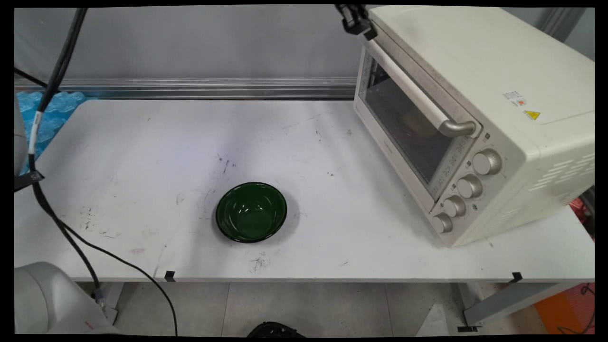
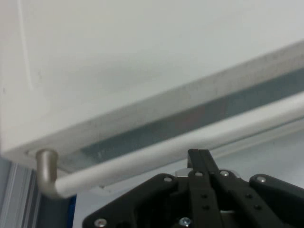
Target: Open the oven
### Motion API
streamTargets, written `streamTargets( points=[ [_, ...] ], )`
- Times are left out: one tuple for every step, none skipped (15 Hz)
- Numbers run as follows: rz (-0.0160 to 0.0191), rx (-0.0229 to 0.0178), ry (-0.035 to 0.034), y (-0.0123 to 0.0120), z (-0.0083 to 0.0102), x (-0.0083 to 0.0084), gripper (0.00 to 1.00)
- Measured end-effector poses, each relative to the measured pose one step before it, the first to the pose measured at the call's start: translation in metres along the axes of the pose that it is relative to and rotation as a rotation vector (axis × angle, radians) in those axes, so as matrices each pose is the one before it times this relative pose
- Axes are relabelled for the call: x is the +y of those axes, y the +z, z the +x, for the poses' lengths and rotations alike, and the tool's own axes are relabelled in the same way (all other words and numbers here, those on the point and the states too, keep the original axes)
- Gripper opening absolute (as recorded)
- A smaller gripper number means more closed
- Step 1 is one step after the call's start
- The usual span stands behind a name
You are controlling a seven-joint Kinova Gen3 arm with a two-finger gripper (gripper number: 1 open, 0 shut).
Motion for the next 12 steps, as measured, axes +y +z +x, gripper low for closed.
streamTargets(
  points=[
    [-0.00131,0.00664,-0.00361,0.00227,0.00492,0.00062,0.0],
    [-0.00041,0.00505,-0.00448,0.00191,0.00371,0.00033,0.0],
    [-0.00039,0.00325,-0.00408,0.00132,0.00238,0.00034,0.0],
    [-0.0005,0.00513,-0.00883,0.00203,0.00302,0.00061,0.0],
    [-0.00087,0.0027,-0.0057,0.00156,0.00179,0.00056,0.0],
    [-0.00085,0.0044,-0.01041,0.00232,0.00238,0.00067,0.0],
    [-0.00121,0.00491,-0.01578,0.0029,0.00193,0.00111,0.0],
    [-0.00183,0.00359,-0.01817,0.00329,0.001,0.00166,0.0],
    [-0.00004,0.00327,-0.01762,0.00243,0.00047,0.00134,0.0],
    [0.00027,0.00184,-0.01274,0.00177,0.00012,0.00081,0.0],
    [0.00081,0.00331,-0.01974,0.00284,0.00021,0.00116,0.0],
    [0.00154,0.00325,-0.02477,0.00332,-0.00033,0.00122,0.0]
  ],
)
